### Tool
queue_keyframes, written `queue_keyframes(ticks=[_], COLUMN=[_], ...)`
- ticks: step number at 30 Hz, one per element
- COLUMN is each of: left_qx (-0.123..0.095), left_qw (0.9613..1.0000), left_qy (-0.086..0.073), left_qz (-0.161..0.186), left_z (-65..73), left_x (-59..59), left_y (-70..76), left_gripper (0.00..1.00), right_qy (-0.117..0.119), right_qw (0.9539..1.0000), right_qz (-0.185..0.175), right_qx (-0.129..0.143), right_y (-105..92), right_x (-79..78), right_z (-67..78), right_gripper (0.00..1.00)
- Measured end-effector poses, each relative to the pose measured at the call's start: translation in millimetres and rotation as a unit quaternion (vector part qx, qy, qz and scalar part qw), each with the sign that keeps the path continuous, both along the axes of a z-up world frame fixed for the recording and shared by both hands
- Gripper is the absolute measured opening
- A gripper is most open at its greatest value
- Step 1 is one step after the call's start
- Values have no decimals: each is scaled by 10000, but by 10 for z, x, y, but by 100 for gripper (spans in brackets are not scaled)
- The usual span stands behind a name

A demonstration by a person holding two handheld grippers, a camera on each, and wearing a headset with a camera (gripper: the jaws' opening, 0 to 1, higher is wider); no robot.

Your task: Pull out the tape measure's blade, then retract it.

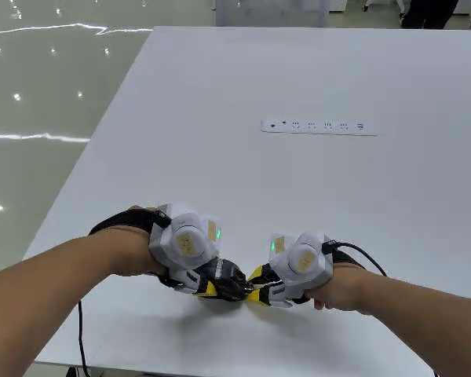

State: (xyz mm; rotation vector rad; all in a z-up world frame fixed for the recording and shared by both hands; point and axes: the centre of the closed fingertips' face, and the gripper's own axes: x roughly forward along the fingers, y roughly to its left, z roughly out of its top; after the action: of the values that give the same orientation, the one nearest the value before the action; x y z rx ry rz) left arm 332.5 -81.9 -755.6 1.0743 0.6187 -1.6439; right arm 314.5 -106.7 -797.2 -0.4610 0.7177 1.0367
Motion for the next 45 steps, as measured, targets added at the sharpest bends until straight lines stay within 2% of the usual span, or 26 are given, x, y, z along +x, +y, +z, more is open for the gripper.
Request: queue_keyframes(ticks=[3, 4, 10, 17, 25, 29, 41, 43, 45], left_qx=[-6, -9, 11, 5, 14, -42, -95, -109, -134], left_qw=[10000, 10000, 10000, 10000, 10000, 10000, 9999, 9999, 9999], left_qy=[-8, 1, -9, -18, -13, 9, 1, -1, 14], left_qz=[9, 25, -17, -5, -9, 16, 66, 70, 103], left_z=[0, 0, -1, -2, 0, 6, 2, 4, 5], left_x=[3, 2, -1, -2, 3, 3, 5, 4, 9], left_y=[-2, -2, -5, -2, 5, 7, -1, 0, 0], left_gripper=[29, 29, 29, 29, 29, 29, 29, 29, 29], right_qy=[94, 200, 279, 275, 361, 311, 454, 366, 385], right_qw=[9999, 9995, 9993, 9995, 9991, 9994, 9984, 9990, 9989], right_qz=[-132, -260, -241, -116, -203, -178, -343, -262, -256], right_qx=[12, 34, 79, 67, 85, 18, 8, -79, -123], right_y=[-10, -8, -11, -24, -64, -102, -219, -215, -214], right_x=[11, 15, 13, 5, -35, -51, -99, -93, -84], right_z=[-3, -10, -11, -3, 21, 18, 2, 2, 5], right_gripper=[13, 13, 15, 12, 12, 12, 13, 13, 14])
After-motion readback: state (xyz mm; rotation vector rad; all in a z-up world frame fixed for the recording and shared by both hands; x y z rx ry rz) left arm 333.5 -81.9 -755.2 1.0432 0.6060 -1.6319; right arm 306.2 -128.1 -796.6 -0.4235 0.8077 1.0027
